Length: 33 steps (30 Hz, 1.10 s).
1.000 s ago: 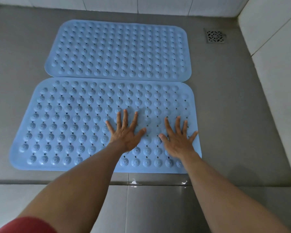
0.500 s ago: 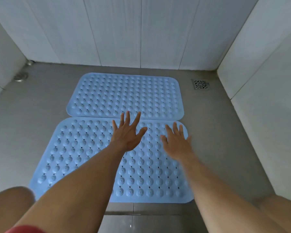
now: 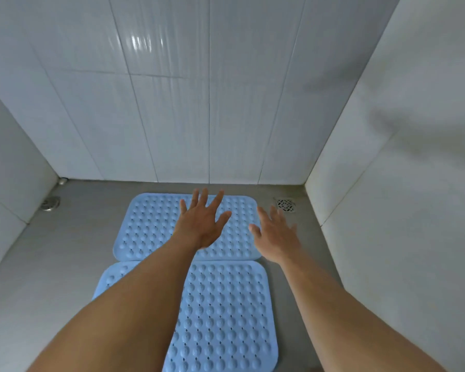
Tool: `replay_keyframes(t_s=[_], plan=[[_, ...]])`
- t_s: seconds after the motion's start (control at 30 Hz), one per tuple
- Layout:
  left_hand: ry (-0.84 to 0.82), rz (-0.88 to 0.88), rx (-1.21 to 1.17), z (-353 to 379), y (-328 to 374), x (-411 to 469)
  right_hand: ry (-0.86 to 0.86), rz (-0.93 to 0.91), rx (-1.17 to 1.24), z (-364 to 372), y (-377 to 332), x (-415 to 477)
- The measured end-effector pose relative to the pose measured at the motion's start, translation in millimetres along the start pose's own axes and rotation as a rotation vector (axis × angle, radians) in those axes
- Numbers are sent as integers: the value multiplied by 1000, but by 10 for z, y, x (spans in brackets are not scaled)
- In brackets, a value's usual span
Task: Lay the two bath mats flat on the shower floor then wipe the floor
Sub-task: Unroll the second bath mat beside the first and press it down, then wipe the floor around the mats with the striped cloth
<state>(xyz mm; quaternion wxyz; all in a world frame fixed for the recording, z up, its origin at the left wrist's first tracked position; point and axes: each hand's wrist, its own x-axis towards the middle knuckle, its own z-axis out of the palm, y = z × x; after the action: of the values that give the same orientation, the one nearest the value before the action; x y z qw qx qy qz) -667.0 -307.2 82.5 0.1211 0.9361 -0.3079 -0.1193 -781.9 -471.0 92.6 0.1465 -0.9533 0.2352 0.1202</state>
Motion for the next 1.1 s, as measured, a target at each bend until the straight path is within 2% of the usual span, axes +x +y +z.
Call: replay_keyframes(t_s=[0.3, 0.6, 0.8, 1.1], plan=[[17, 58, 17, -2639, 1069, -247, 53, -20, 18, -2727, -400, -768], [163, 132, 8, -4931, 2183, -235, 174, -14, 32, -5087, -396, -1331], [289, 228, -17, -5903, 2752, -119, 299, 21, 18, -6186, -353, -1520], [406, 384, -15, -6903, 3250, 557, 486, 132, 64, -7275, -221, -1355]])
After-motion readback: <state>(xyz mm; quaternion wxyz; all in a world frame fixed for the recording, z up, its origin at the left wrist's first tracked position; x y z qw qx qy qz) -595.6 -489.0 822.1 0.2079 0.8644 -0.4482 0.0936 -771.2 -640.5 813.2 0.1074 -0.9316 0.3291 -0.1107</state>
